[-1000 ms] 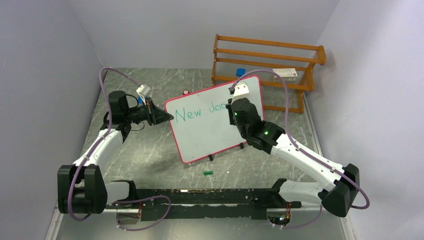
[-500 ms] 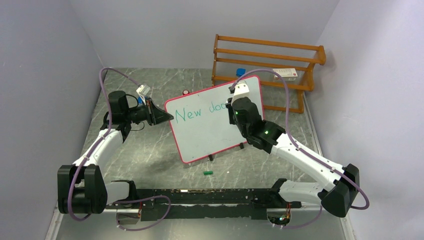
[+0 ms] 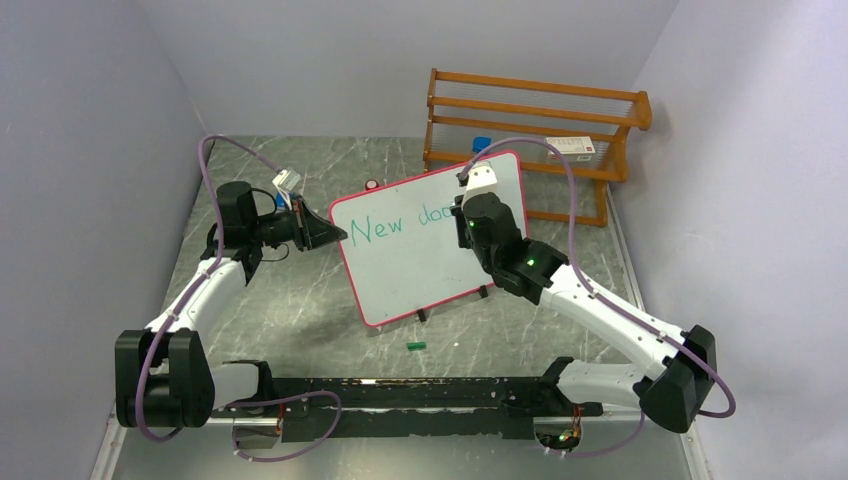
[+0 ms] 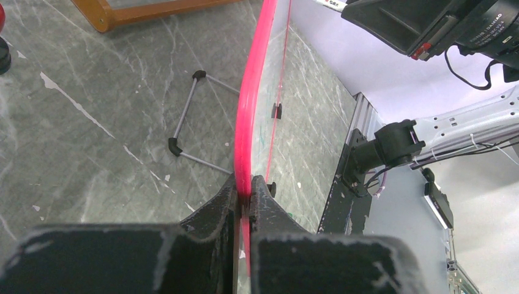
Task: Write a sentence on the whiteboard
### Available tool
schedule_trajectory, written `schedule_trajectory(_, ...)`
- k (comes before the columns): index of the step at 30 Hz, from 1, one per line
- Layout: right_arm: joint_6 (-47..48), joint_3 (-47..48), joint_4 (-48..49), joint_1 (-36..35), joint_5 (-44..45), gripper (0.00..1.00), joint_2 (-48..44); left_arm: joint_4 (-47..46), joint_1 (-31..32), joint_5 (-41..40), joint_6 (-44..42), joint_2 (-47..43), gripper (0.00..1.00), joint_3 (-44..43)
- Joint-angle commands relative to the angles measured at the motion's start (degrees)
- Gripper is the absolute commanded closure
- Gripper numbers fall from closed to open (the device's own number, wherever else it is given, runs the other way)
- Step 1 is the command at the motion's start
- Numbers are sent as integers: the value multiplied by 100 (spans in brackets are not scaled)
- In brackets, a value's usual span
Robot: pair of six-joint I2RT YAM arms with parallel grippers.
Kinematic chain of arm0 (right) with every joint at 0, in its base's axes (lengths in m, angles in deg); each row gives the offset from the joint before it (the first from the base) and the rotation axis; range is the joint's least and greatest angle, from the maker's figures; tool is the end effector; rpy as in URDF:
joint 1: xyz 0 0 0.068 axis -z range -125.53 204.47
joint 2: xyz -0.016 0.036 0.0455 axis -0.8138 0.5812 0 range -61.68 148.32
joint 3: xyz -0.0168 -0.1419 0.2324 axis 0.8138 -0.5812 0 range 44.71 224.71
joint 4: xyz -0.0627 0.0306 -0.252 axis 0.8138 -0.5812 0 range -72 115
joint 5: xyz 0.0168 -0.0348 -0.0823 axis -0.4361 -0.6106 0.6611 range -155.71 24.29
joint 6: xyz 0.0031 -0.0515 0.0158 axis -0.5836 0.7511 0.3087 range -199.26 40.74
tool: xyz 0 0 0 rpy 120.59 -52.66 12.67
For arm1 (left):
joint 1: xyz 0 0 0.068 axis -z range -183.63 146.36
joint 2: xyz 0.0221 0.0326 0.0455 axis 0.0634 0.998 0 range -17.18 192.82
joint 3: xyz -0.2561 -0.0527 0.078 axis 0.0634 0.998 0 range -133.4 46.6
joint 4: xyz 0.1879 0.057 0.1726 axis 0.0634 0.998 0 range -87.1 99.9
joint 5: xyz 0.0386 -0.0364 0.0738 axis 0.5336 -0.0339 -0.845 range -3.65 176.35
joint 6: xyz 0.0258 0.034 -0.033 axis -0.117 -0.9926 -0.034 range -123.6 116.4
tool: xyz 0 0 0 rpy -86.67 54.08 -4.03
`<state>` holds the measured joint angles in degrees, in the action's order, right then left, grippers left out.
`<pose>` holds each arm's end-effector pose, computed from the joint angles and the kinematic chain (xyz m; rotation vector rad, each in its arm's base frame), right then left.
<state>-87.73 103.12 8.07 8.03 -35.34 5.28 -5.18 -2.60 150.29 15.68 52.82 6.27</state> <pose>0.1939 0.1778 0.3343 -0.3143 1.9268 0.0967 0.2550 -0.0366 0.2595 0.4638 1.8786 -1.3080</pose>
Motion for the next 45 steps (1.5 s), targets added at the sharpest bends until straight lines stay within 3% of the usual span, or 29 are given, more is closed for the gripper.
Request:
schedule_trajectory(1,56,-76,104,65,-55,100,36,37,-86,-160,-158,71,95,-27)
schedule_trajectory(45,-160,-225,-336,92,-206,100,-183,31,-86,-163,-147,84,95,-14)
